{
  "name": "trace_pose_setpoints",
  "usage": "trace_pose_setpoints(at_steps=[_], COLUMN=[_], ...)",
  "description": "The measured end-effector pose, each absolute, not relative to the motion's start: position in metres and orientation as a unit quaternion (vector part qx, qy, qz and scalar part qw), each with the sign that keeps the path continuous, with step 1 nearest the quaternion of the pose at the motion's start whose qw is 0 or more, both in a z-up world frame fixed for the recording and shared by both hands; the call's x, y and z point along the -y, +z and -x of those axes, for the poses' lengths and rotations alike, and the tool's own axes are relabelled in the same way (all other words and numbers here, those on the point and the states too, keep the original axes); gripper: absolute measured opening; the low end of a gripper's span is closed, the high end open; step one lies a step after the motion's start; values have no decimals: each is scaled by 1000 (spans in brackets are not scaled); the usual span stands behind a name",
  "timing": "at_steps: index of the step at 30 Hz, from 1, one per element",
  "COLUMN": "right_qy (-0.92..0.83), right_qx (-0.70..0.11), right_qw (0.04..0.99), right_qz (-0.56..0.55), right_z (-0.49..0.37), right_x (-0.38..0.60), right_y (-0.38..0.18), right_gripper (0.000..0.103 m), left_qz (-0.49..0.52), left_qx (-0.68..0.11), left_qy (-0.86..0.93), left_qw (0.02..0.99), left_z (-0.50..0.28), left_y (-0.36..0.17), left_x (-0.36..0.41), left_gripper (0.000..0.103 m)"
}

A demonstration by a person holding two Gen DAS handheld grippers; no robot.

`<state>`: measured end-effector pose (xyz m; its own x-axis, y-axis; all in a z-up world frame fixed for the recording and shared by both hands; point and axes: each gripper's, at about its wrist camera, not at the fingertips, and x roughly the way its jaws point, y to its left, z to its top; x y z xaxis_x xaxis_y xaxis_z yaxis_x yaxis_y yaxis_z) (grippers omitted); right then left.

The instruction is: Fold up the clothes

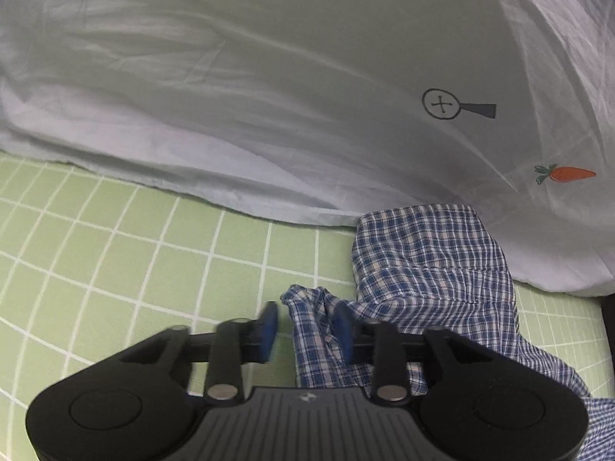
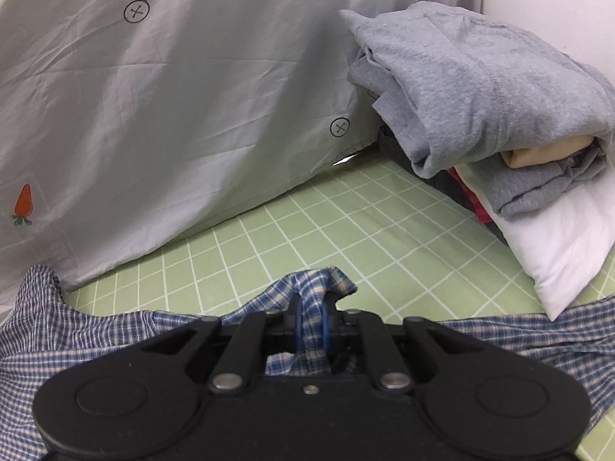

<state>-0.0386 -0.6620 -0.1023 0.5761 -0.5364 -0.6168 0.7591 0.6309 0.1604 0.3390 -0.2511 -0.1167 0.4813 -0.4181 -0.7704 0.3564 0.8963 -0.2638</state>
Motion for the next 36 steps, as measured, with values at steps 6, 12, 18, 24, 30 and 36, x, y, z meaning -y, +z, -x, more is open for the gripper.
trace_pose_setpoints(at_steps=[6,12,18,24,30,36], right_qy=[-327,-223,-138,-104,-85,-158], right_qx=[-227,-219,-281,-334,-342,-333], right_qw=[894,938,947,927,921,906], right_qz=[-206,-148,-72,-137,-166,-208], right_z=[53,85,117,152,191,219], right_x=[630,536,436,390,384,386], right_y=[-75,-47,-64,-94,-97,-97], right_gripper=[10,10,10,13,46,91], left_qz=[75,66,42,29,48,33], left_qx=[-430,-434,-470,-499,-502,-506], left_qy=[-217,-207,-202,-192,-162,-169], left_qw=[873,874,858,844,848,845], left_z=[-304,-203,-105,-28,19,40], left_y=[-60,-41,-65,-86,-92,-91], left_x=[211,170,132,103,85,78], left_gripper=[83,87,87,87,87,87])
